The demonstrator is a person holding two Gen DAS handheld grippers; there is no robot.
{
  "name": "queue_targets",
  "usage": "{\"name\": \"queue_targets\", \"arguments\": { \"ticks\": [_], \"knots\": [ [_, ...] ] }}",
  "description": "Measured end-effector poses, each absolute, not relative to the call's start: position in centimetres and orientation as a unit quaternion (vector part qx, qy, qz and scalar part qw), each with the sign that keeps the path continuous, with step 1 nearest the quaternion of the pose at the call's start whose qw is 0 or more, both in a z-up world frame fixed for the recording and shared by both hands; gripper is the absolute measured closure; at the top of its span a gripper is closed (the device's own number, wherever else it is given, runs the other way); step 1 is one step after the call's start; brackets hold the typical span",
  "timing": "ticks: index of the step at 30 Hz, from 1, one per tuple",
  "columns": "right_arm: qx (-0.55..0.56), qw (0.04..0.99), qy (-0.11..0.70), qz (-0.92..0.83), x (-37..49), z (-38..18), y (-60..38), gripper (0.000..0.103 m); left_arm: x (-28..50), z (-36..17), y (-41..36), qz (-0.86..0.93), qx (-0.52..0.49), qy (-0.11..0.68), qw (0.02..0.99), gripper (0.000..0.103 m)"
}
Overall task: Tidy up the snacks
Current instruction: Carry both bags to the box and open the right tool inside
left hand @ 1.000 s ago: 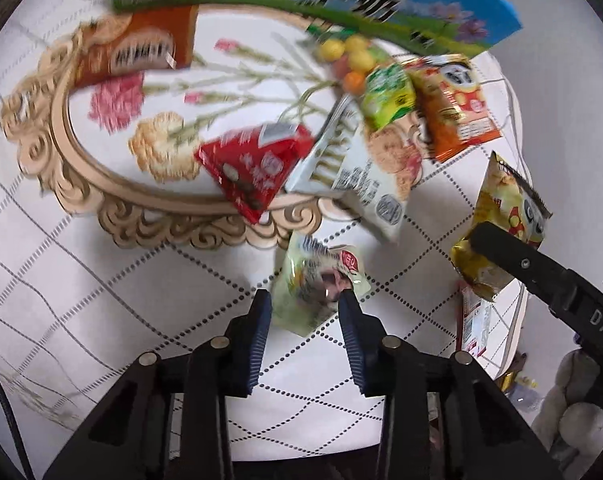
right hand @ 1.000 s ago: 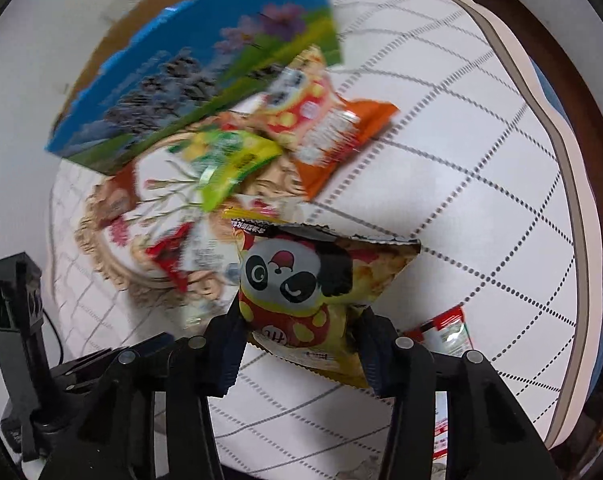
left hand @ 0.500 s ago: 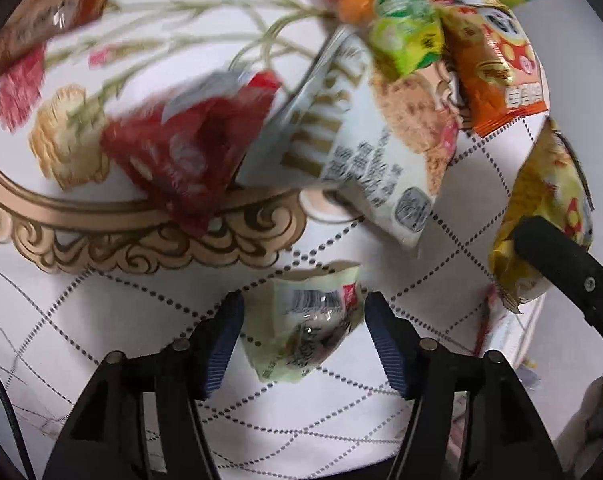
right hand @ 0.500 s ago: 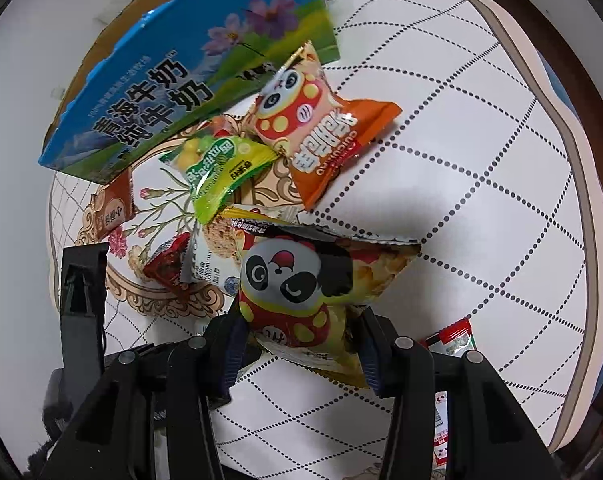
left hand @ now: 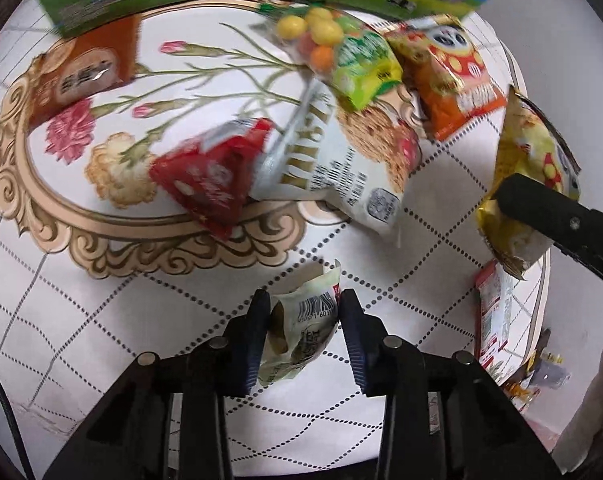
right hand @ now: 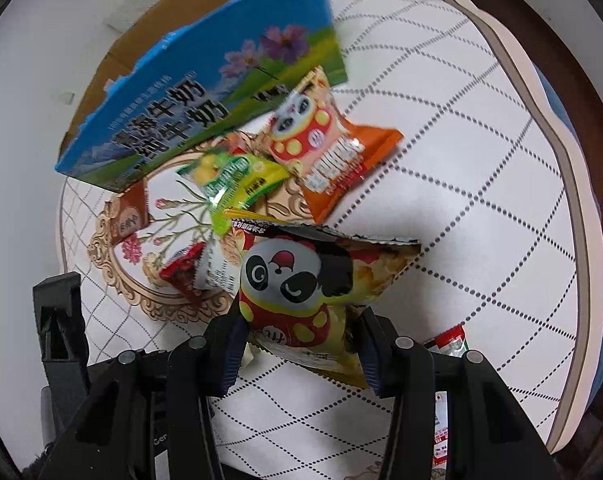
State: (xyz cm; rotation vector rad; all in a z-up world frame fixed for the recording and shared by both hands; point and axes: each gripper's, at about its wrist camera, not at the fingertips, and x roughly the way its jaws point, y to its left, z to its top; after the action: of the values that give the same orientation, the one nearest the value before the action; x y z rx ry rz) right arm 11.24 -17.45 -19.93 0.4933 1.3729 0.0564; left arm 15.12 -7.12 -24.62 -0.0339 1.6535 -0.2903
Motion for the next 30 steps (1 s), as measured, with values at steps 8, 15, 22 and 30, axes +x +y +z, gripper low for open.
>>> {"name": "queue_targets", "arguments": {
  "ticks": [8, 15, 22, 30],
  "knots": [
    [0.231, 0.764, 0.598, 0.069, 12.4, -14.5, -16.7, 0.052, 17.3, -14.5, -5.2, -0.17, -0.08, 0.672, 0.716, 0.07],
    [0.188, 0.805, 0.552, 0.104, 18.1, -7.0, -15.3, 0.052, 25.7, -6.2, -1.1, -0.165, -0.079, 0.593, 0.784, 0.07],
    [0.117, 0.807, 0.571, 0.101, 28.0, -5.3, -14.7, 0.052, 34.8, -6.8, -0.3, -0.13, -0.033, 0.608, 0.783, 0.07],
    [0.057, 0.754, 0.65, 0.078, 36.5, -10.7, -14.9, 0.052, 42.3, -15.5, -0.3, -0.085, -0.019, 0.693, 0.715, 0.069]
  ]
}}
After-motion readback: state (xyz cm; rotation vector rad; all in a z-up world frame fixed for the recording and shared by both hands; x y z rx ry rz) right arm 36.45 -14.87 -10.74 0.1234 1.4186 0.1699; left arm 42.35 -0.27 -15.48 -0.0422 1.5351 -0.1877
